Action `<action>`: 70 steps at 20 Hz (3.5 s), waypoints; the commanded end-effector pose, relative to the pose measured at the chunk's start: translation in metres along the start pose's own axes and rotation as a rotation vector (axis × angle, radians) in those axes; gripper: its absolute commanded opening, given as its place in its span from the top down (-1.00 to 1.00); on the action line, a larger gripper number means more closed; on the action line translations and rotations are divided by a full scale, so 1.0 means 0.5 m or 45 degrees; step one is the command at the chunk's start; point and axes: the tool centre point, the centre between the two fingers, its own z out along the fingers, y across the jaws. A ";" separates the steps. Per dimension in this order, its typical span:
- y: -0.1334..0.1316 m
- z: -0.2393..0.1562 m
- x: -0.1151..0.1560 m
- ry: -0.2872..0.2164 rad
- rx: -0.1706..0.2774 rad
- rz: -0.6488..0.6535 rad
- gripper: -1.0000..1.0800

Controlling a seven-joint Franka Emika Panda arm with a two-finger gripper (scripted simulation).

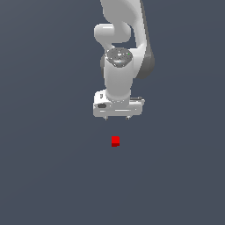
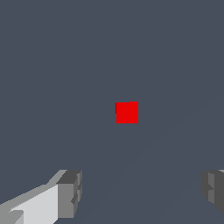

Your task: Pick up the red cube and move it to a goal position.

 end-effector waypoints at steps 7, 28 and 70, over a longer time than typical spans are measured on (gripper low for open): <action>0.001 0.023 0.005 0.002 -0.001 -0.001 -0.92; 0.015 0.292 0.079 0.026 -0.017 -0.014 -0.92; -0.005 -0.045 0.109 0.029 -0.018 -0.016 1.00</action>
